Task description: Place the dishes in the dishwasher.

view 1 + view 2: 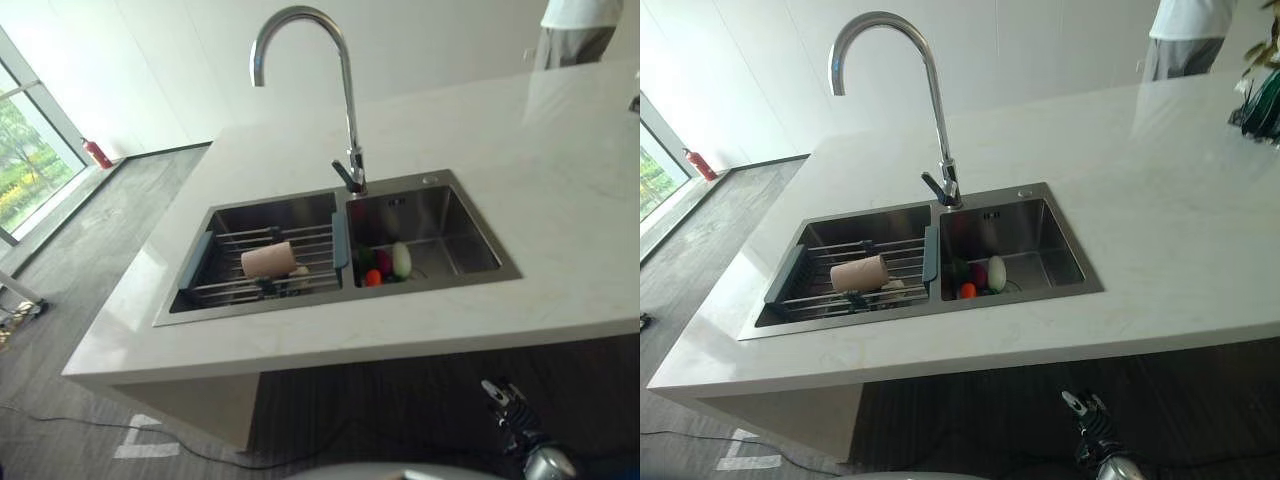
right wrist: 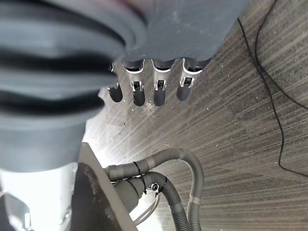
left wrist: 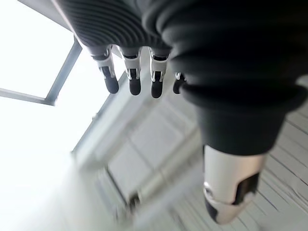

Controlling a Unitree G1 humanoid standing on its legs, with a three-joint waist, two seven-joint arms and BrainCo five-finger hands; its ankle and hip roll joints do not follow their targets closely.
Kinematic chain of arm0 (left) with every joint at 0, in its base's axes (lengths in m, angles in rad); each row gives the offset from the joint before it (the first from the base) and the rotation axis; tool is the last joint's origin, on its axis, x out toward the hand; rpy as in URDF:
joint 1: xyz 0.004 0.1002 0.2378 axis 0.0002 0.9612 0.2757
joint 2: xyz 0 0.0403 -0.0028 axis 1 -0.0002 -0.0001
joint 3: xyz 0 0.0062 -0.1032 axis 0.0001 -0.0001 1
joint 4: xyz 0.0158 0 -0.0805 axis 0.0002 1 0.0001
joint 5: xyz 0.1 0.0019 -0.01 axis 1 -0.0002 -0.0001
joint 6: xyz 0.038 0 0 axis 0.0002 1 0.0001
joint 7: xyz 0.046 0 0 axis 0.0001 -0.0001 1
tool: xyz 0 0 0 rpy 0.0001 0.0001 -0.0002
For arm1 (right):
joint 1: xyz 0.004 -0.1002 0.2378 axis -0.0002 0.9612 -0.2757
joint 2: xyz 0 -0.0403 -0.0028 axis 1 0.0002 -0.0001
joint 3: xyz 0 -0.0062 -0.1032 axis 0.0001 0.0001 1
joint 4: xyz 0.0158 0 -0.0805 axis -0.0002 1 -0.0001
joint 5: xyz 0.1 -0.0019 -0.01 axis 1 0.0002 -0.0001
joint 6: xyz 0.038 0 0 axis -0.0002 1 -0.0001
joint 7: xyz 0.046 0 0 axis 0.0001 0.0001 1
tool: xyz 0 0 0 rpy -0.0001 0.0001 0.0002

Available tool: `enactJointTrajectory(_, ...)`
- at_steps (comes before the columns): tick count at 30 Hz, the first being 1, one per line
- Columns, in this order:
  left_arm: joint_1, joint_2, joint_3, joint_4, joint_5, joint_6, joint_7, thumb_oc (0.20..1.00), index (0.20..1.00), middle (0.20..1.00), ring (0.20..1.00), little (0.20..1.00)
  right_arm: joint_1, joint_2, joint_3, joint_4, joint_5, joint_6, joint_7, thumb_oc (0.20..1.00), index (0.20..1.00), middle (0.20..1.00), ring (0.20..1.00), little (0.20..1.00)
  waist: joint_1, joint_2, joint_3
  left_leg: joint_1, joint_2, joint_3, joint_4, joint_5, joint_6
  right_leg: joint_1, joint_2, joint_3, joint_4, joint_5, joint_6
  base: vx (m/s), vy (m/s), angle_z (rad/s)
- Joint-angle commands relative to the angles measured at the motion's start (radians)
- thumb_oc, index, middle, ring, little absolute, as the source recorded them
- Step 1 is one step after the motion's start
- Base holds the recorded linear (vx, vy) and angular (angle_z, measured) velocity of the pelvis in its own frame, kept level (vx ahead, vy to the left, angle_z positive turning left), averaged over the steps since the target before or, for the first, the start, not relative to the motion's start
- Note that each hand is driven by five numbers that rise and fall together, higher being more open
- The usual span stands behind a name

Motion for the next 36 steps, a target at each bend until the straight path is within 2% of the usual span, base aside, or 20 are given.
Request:
enactJointTrajectory(1, -0.105, 0.011, -0.068, -0.043, -0.036, 0.083, -0.239, 1.000, 1.000, 1.000, 1.000, 1.000, -0.053, 0.034, 0.026, 0.002, 0.016, -0.042, 0.039, 1.000, 1.000, 1.000, 1.000, 1.000, -0.014, 0.003, 0.042, 0.046, 0.037, 0.001, 0.010, -0.070, -0.034, -0.013, -0.068, 0.015, 0.001, 0.008, 0.054, 0.04, -0.008, -0.12)
enactJointTrajectory(4, -0.206, -0.032, -0.214, -0.117, 0.072, 0.174, -0.334, 1.000, 1.000, 1.000, 1.000, 1.000, -0.052, 0.040, 0.017, 0.017, 0.001, -0.032, 0.058, 1.000, 1.000, 1.000, 1.000, 1.000, -0.021, -0.011, 0.046, 0.049, 0.037, 0.009, 0.009, -0.072, -0.032, -0.016, -0.071, 0.023, 0.001, 0.019, 0.067, 0.02, -0.014, -0.25)
enactJointTrajectory(7, -0.282, -0.062, -0.322, -0.136, 0.102, 0.250, -0.409, 1.000, 1.000, 1.000, 1.000, 1.000, -0.050, 0.046, 0.022, 0.009, -0.008, -0.021, 0.049, 1.000, 1.000, 1.000, 1.000, 1.000, -0.028, -0.024, 0.047, 0.046, 0.038, 0.015, 0.008, -0.073, -0.029, -0.025, -0.074, 0.034, 0.001, 0.028, 0.076, 0.00, 0.005, -0.23)
enactJointTrajectory(13, -0.311, -0.133, -0.459, -0.108, 0.260, 0.342, -0.513, 1.000, 1.000, 1.000, 1.000, 1.000, -0.038, 0.041, 0.022, -0.025, -0.015, -0.005, 0.043, 1.000, 1.000, 1.000, 1.000, 1.000, -0.052, -0.045, 0.059, 0.042, 0.034, 0.024, 0.011, -0.075, -0.024, -0.045, -0.083, 0.056, 0.001, 0.050, 0.094, -0.01, 0.041, -0.06)
enactJointTrajectory(17, -0.289, -0.212, -0.528, -0.049, 0.397, 0.418, -0.516, 1.000, 1.000, 1.000, 1.000, 1.000, -0.027, 0.032, 0.028, -0.042, -0.032, 0.010, 0.059, 1.000, 1.000, 1.000, 1.000, 1.000, -0.077, -0.057, 0.072, 0.036, 0.028, 0.035, 0.011, -0.079, -0.015, -0.066, -0.096, 0.075, 0.001, 0.070, 0.107, 0.00, 0.098, -0.13)
enactJointTrajectory(24, -0.233, -0.260, -0.555, 0.045, 0.473, 0.417, -0.507, 1.000, 1.000, 1.000, 1.000, 1.000, -0.021, 0.025, 0.040, -0.081, -0.044, 0.023, 0.068, 1.000, 1.000, 1.000, 1.000, 1.000, -0.085, -0.067, 0.086, 0.024, 0.021, 0.036, 0.010, -0.083, -0.005, -0.087, -0.106, 0.090, 0.001, 0.085, 0.118, -0.01, 0.059, -0.07)
enactJointTrajectory(28, -0.154, -0.282, -0.543, 0.101, 0.533, 0.387, -0.502, 1.000, 1.000, 1.000, 1.000, 1.000, -0.019, 0.012, 0.048, -0.125, -0.052, 0.031, 0.082, 1.000, 1.000, 1.000, 1.000, 1.000, -0.085, -0.069, 0.098, 0.017, 0.020, 0.037, 0.011, -0.082, -0.001, -0.102, -0.114, 0.091, 0.005, 0.095, 0.124, -0.04, 0.072, -0.05)
enactJointTrajectory(31, -0.134, -0.270, -0.557, 0.163, 0.677, 0.384, -0.427, 1.000, 1.000, 1.000, 1.000, 1.000, -0.020, -0.001, 0.061, -0.156, -0.047, 0.044, 0.085, 1.000, 1.000, 1.000, 1.000, 1.000, -0.089, -0.073, 0.105, 0.012, 0.020, 0.044, 0.011, -0.082, 0.001, -0.110, -0.118, 0.095, 0.007, 0.099, 0.129, -0.03, 0.062, -0.03)
enactJointTrajectory(32, -0.122, -0.255, -0.551, 0.211, 0.742, 0.393, -0.433, 1.000, 1.000, 1.000, 1.000, 1.000, -0.021, -0.004, 0.071, -0.162, -0.041, 0.045, 0.094, 1.000, 1.000, 1.000, 1.000, 1.000, -0.087, -0.077, 0.108, 0.011, 0.021, 0.051, 0.009, -0.082, 0.003, -0.116, -0.120, 0.092, 0.011, 0.101, 0.132, -0.01, 0.027, -0.07)
enactJointTrajectory(34, -0.088, -0.248, -0.542, 0.223, 0.785, 0.401, -0.427, 1.000, 1.000, 1.000, 1.000, 1.000, -0.018, -0.003, 0.079, -0.188, -0.043, 0.055, 0.089, 1.000, 1.000, 1.000, 1.000, 1.000, -0.085, -0.083, 0.113, 0.005, 0.025, 0.053, 0.011, -0.081, 0.004, -0.121, -0.117, 0.094, 0.013, 0.101, 0.131, -0.02, -0.008, -0.09)
enactJointTrajectory(36, -0.073, -0.244, -0.534, 0.226, 0.867, 0.416, -0.389, 1.000, 1.000, 1.000, 1.000, 1.000, -0.017, -0.005, 0.086, -0.205, -0.041, 0.055, 0.083, 1.000, 1.000, 1.000, 1.000, 1.000, -0.084, -0.086, 0.118, -0.003, 0.027, 0.054, 0.012, -0.079, 0.004, -0.128, -0.113, 0.098, 0.012, 0.102, 0.127, -0.05, -0.017, -0.01)
